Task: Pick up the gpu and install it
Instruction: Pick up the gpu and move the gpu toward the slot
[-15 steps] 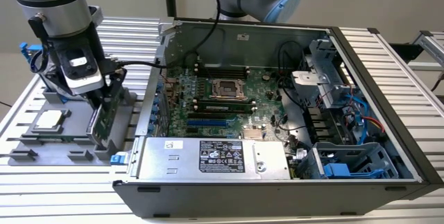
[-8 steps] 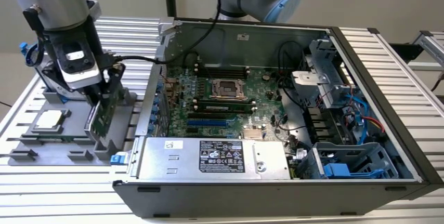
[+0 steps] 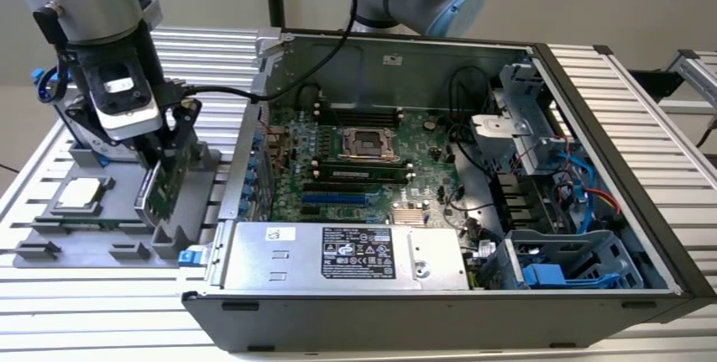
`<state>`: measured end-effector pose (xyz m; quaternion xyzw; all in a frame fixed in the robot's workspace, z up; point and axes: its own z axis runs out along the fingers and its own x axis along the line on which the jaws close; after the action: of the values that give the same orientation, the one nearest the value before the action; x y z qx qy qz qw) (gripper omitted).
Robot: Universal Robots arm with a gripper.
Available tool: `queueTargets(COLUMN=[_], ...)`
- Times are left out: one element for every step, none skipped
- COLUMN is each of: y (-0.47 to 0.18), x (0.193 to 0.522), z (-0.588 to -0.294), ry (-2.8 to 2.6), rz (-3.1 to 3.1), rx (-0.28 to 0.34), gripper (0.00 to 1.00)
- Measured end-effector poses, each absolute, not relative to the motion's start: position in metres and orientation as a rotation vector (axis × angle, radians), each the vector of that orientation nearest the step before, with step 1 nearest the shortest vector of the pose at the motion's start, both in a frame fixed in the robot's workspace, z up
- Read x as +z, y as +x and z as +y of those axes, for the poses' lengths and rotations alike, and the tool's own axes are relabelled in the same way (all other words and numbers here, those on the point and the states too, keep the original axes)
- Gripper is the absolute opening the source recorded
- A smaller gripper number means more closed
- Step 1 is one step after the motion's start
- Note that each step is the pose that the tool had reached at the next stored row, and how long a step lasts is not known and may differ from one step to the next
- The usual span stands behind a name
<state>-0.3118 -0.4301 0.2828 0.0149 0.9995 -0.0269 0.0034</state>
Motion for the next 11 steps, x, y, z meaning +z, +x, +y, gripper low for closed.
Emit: queueTargets(y=[-0.3118,-0.3118,-0.3118,-0.3118,-0.3118,-0.3118,-0.3118,-0.3118,-0.3118,-0.3118,-0.3118], x=[0.2829,0.2829,0.2829,0.2830,0.2830,0.2830,0.2831,0.2837,0.2844,0.2854,0.2867], z=[-0.4301,-0.4301,-0.4301,-0.4301,-0.4301,-0.4301,-0.4301,-0.4302,-0.4302,-0.4301,-0.4301], ry=[0.047,0.047,0.047,0.047,0.047,0.047,0.047,0.047,0.047,0.047,0.047], rz=[3.133,3.133,3.133,3.133,3.133,3.133,3.133,3.134,3.134,3.133,3.133], rx=[-0.084,-0.084,-0.084,-0.084,-0.084,-0.084,-0.084,-0.085,-0.085,-0.085,-0.085], gripper=[0.00,0.00,0.00,0.00,0.00,0.00,0.00,0.00,0.00,0.00,0.00])
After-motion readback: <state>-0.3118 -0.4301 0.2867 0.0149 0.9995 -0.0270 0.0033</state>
